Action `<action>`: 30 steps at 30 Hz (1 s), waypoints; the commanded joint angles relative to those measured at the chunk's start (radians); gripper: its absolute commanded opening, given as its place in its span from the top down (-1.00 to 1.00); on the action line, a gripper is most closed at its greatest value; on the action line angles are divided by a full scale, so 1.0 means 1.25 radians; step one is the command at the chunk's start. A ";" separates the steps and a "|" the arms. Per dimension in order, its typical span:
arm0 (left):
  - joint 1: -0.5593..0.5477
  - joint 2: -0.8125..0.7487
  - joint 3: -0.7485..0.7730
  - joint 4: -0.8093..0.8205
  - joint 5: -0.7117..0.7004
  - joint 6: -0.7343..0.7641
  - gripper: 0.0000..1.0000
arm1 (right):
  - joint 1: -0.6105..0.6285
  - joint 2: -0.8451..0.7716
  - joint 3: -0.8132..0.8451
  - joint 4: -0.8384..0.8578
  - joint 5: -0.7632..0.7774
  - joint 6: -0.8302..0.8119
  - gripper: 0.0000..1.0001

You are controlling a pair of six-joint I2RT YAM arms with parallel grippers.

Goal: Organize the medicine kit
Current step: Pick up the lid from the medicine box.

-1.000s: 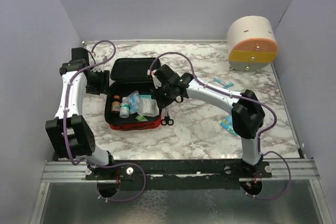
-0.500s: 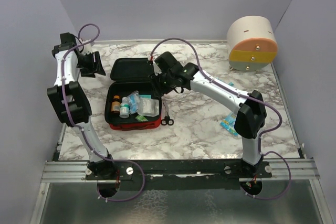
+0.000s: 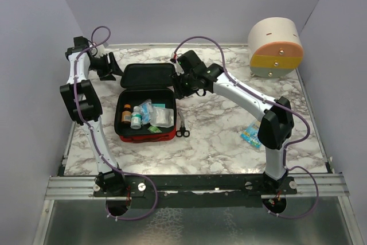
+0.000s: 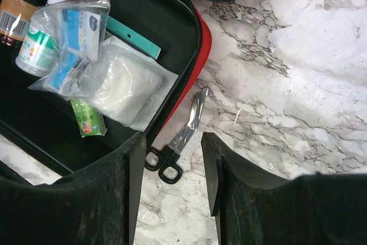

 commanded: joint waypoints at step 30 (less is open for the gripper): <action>-0.043 -0.047 -0.012 -0.004 0.222 0.096 1.00 | -0.087 -0.024 -0.049 0.068 0.001 0.087 0.10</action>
